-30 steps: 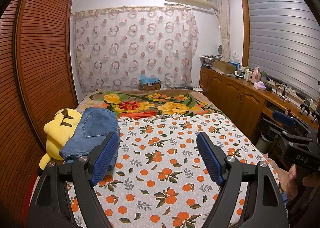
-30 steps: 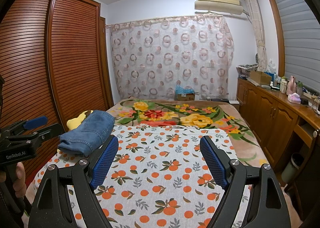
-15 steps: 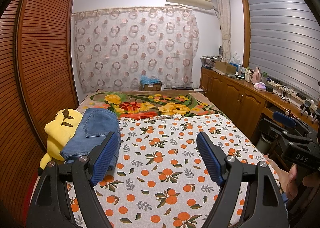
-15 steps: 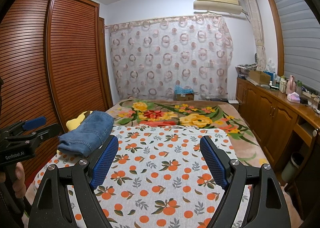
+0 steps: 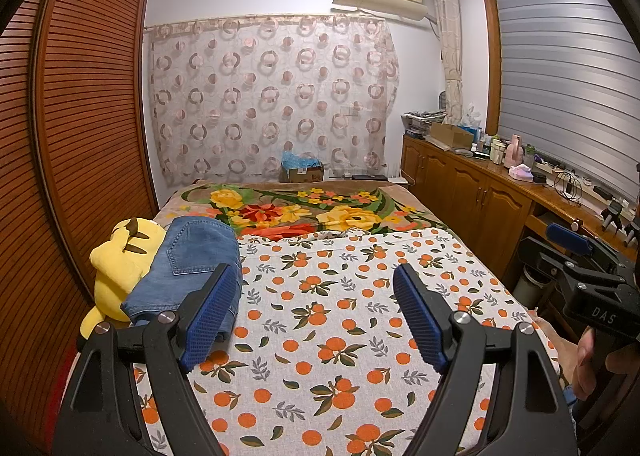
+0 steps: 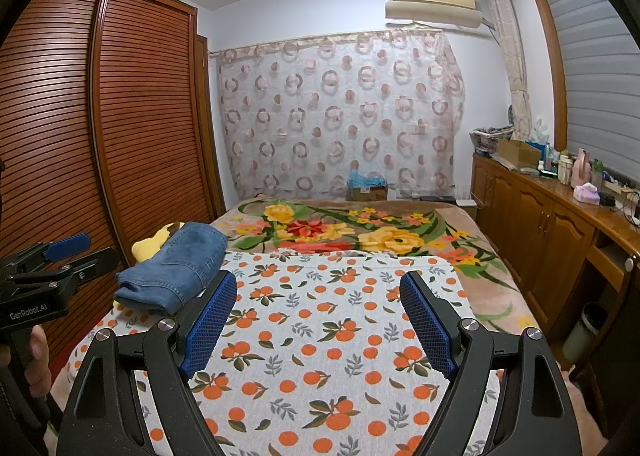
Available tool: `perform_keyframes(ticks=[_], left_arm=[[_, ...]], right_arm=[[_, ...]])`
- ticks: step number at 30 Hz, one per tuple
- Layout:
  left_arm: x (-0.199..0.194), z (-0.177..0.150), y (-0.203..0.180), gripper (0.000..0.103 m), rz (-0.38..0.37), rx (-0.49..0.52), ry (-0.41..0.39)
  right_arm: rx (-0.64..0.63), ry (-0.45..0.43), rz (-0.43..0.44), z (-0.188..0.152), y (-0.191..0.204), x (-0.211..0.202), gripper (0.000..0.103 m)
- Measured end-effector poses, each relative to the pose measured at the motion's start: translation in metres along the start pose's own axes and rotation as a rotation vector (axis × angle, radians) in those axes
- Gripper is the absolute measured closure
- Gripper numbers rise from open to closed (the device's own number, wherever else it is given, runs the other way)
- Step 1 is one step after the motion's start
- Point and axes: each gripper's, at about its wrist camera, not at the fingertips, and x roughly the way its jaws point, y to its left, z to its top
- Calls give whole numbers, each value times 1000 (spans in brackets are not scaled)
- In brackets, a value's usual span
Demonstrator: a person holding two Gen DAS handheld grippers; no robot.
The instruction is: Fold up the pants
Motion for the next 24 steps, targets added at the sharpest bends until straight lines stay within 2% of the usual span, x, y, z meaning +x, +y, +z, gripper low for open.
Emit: perform_keyframes(ticks=[24], left_arm=[[0, -1, 0, 22, -2, -1, -1]], right_arm=[[2, 0, -1, 0, 0, 0, 18]])
